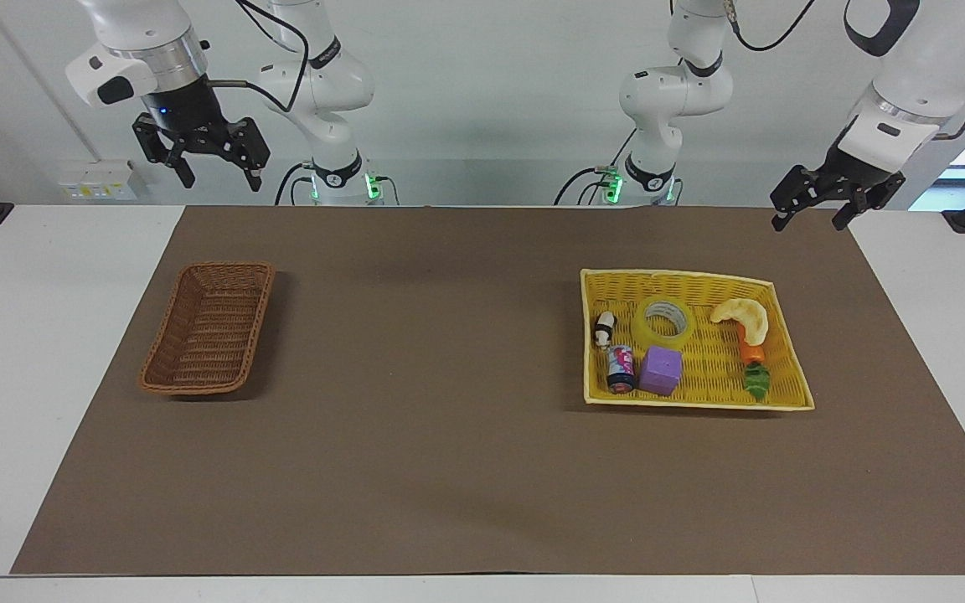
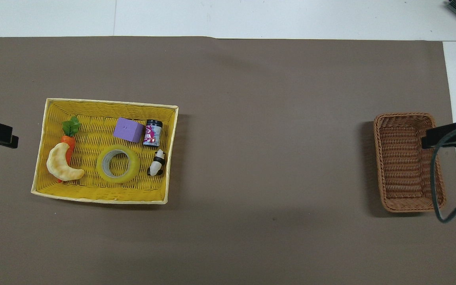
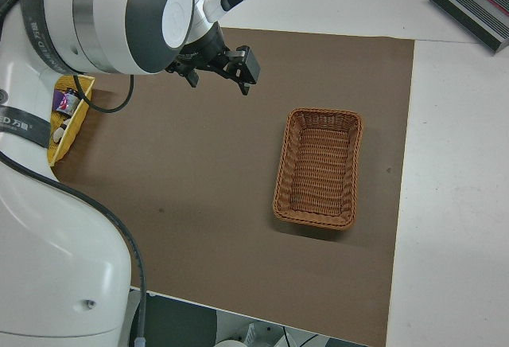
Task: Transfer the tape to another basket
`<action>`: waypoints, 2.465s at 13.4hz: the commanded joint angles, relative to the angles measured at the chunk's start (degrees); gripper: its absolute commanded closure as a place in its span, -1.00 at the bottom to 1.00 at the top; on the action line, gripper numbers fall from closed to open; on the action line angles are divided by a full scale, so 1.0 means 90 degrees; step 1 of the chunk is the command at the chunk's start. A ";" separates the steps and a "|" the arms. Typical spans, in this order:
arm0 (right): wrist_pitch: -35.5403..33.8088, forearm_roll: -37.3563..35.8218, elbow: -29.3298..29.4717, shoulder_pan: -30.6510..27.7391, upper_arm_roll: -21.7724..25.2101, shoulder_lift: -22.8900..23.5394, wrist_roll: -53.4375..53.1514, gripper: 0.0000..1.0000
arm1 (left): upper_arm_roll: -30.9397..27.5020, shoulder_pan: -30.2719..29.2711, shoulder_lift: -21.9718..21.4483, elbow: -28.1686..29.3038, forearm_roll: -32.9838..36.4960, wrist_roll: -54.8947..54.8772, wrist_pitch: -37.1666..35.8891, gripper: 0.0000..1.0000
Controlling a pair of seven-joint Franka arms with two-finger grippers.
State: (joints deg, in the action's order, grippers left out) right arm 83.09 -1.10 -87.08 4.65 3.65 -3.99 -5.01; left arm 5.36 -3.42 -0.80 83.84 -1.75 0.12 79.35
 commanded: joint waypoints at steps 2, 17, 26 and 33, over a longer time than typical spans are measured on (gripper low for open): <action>0.0036 0.0113 -0.0012 -0.0107 -0.0024 -0.0006 0.0156 -1.00 | -0.0019 -0.0020 0.0050 -0.0136 0.0028 -0.0092 -0.0076 -1.00; 0.0036 0.0113 -0.0003 -0.0107 -0.0024 -0.0015 0.0156 -1.00 | -0.0068 -0.0030 -0.0077 0.0117 -0.0011 -0.0033 -0.0096 -1.00; 0.0036 0.0113 -0.0003 -0.0107 -0.0024 -0.0006 0.0146 -1.00 | -0.0049 0.0038 -0.0165 0.0741 -0.0021 -0.0666 0.0294 -1.00; 0.0036 0.0113 -0.0003 -0.0107 -0.0024 -0.0015 0.0146 -1.00 | -0.0058 0.0068 -0.0292 0.2244 -0.0430 -0.1888 0.1650 -1.00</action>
State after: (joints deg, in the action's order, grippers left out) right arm 83.09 -1.10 -87.08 4.65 3.65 -3.99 -5.01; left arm 5.31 -3.30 -1.02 98.29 -4.12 -14.34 89.71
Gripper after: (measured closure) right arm 0.000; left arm 0.000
